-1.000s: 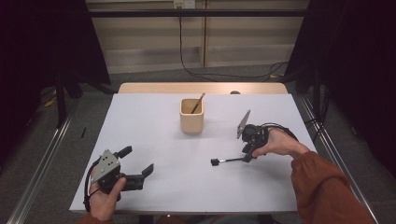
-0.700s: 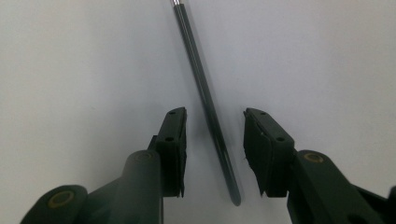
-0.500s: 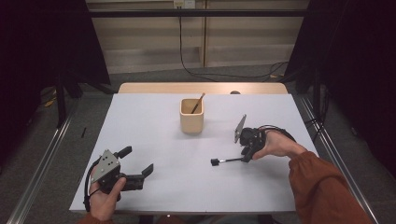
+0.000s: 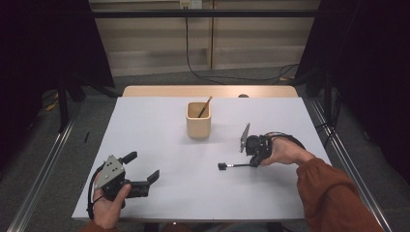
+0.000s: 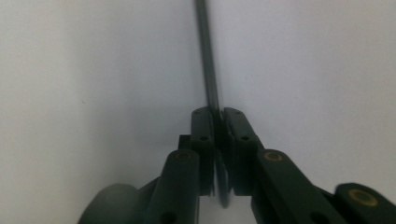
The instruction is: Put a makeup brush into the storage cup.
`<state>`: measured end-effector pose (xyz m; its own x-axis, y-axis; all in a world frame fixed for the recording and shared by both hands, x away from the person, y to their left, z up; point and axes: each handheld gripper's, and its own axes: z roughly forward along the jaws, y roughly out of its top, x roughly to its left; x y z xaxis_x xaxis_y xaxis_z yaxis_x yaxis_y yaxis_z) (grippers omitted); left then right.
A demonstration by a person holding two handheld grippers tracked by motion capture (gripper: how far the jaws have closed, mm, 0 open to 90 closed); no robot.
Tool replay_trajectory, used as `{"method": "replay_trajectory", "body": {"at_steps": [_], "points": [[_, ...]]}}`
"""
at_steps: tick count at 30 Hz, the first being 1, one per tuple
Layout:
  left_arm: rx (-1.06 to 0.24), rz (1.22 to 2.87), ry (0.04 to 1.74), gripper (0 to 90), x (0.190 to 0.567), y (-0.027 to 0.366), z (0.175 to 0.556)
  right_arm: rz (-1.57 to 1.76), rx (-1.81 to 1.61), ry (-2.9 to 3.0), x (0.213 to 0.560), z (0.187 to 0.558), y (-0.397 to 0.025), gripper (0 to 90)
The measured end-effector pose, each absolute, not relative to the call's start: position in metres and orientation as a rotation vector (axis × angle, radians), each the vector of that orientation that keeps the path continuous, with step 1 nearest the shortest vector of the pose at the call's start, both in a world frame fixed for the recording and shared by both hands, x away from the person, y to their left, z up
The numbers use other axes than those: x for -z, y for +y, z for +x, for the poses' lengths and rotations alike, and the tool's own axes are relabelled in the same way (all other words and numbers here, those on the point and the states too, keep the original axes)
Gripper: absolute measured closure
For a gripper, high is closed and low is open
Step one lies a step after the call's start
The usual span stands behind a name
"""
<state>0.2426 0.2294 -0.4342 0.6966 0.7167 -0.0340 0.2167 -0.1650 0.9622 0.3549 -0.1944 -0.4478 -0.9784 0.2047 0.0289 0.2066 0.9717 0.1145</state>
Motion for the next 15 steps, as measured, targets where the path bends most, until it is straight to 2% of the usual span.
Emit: {"method": "replay_trajectory", "body": {"at_steps": [15], "points": [[-0.521, 1.719, 0.755, 1.9, 0.4346, 0.2301, 0.2438, -0.408, 0.244, -3.04, 0.4484, 0.3597, -0.2005, 86.0]]}}
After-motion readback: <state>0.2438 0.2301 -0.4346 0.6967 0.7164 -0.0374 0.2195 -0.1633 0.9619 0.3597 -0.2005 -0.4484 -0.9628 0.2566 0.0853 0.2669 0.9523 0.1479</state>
